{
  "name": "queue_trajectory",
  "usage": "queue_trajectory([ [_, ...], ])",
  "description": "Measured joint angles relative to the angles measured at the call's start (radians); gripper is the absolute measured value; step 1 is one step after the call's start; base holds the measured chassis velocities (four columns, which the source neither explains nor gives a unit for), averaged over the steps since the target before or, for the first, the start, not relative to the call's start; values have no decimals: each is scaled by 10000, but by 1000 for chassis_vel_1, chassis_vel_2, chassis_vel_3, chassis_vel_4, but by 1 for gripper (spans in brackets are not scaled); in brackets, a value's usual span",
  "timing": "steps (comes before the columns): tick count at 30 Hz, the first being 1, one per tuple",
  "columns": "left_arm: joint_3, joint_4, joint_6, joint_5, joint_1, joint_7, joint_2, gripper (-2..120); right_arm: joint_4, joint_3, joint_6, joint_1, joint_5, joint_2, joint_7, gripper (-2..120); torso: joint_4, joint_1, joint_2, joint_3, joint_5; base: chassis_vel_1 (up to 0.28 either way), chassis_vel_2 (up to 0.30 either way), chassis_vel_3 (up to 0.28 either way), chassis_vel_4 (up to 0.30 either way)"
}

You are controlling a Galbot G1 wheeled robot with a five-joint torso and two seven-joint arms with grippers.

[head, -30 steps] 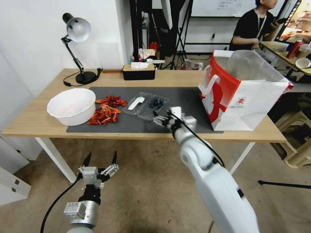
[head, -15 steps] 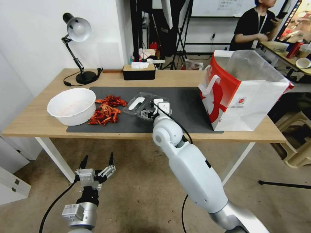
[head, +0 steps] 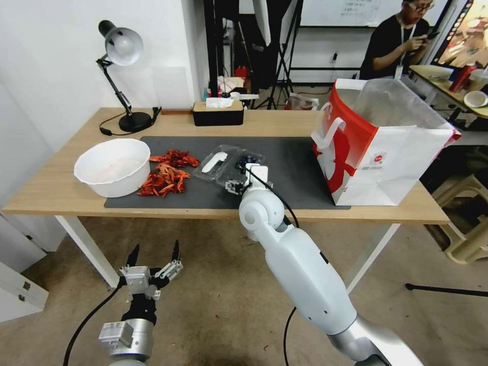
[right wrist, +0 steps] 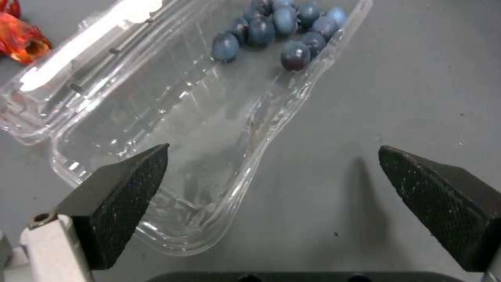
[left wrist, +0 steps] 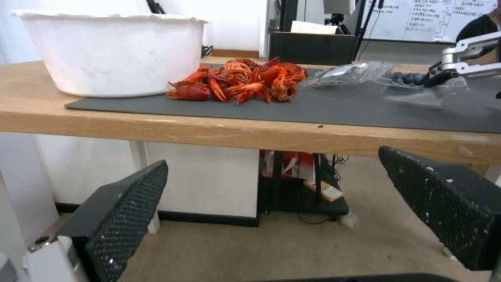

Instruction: Close the takeout container lid, then place the container into the takeout bag.

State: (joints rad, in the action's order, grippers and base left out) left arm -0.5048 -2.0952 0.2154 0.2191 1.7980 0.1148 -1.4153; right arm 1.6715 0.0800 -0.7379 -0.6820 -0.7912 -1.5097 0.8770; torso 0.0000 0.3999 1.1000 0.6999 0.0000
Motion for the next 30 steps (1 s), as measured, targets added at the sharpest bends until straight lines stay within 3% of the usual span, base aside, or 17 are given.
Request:
queue_trajectory([
  [18, 120, 104, 184, -79, -24, 167, -69, 100, 251, -281, 21, -96, -544, 452, 235, 100, 1, 1, 0, 1, 2, 0, 0, 0, 0],
  [30, 201, 233, 201, -55, -136, 269, -64, 100, 792, -503, 23, -129, -1137, 1602, 351, 100, -1, 1, 0, 1, 1, 0, 0, 0, 0],
])
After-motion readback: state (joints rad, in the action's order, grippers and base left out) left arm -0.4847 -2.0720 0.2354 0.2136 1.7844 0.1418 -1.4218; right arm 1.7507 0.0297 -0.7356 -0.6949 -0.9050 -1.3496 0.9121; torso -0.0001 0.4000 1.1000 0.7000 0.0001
